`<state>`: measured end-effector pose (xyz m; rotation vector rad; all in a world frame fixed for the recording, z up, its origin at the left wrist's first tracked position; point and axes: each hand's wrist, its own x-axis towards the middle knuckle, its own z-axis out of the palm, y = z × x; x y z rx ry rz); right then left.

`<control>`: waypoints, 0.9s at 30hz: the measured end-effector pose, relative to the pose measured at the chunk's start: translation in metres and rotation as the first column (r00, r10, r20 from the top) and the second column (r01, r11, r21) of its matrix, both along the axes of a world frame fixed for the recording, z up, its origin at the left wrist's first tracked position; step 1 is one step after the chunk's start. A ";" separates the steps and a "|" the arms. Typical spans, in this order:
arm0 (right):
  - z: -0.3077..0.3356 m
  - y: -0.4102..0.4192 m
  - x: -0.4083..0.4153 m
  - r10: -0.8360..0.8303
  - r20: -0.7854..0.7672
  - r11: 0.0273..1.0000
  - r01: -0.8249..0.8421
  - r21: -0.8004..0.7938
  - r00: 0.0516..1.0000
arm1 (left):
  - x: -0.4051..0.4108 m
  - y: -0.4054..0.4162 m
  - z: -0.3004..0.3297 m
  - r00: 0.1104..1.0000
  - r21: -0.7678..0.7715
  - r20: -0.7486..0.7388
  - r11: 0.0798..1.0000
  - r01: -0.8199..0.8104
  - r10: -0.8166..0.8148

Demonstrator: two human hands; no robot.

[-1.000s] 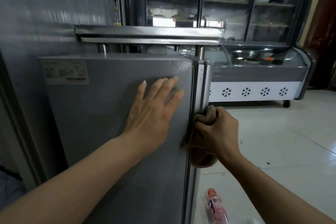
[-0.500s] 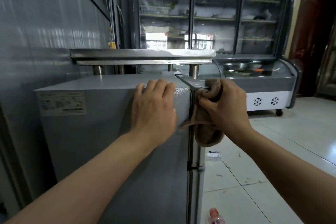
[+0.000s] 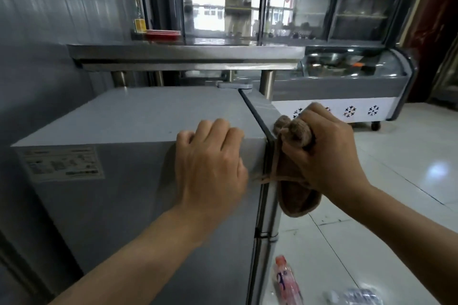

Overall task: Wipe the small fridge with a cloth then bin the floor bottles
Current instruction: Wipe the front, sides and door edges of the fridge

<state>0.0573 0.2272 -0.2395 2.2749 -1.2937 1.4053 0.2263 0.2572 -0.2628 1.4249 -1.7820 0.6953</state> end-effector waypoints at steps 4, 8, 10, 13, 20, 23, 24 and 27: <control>0.019 -0.002 -0.006 0.051 -0.039 0.978 -0.042 0.206 0.998 | -0.001 0.001 0.016 1.000 0.092 0.002 0.996 0.009 -0.009; 0.042 -0.005 -0.012 0.095 -0.042 0.901 -0.068 0.428 0.995 | -0.002 0.004 0.035 1.000 0.283 0.026 0.959 -0.001 -0.007; 0.053 -0.008 -0.014 0.083 0.019 0.815 -0.079 0.575 0.996 | -0.003 0.005 0.046 0.999 0.382 0.034 0.924 0.005 -0.019; 0.072 -0.016 -0.019 -0.053 0.147 0.564 -0.092 0.820 0.988 | -0.006 0.005 0.065 0.998 0.551 0.039 0.835 0.011 -0.039; 0.142 -0.025 -0.047 -0.316 0.391 0.174 -0.353 0.919 0.864 | -0.016 0.007 0.123 0.999 0.911 0.040 0.411 -0.037 0.001; 0.176 -0.029 -0.061 -0.316 0.408 0.127 -0.388 0.913 0.857 | -0.025 0.005 0.155 0.996 0.964 -0.001 0.264 -0.022 0.088; 0.190 -0.031 -0.066 -0.283 0.400 0.143 -0.374 0.916 0.872 | -0.028 0.002 0.170 0.995 0.969 0.002 0.246 -0.026 0.100; 0.212 -0.037 -0.072 -0.186 0.318 0.232 -0.273 0.934 0.930 | -0.035 -0.006 0.199 0.990 0.962 -0.018 0.273 -0.020 0.139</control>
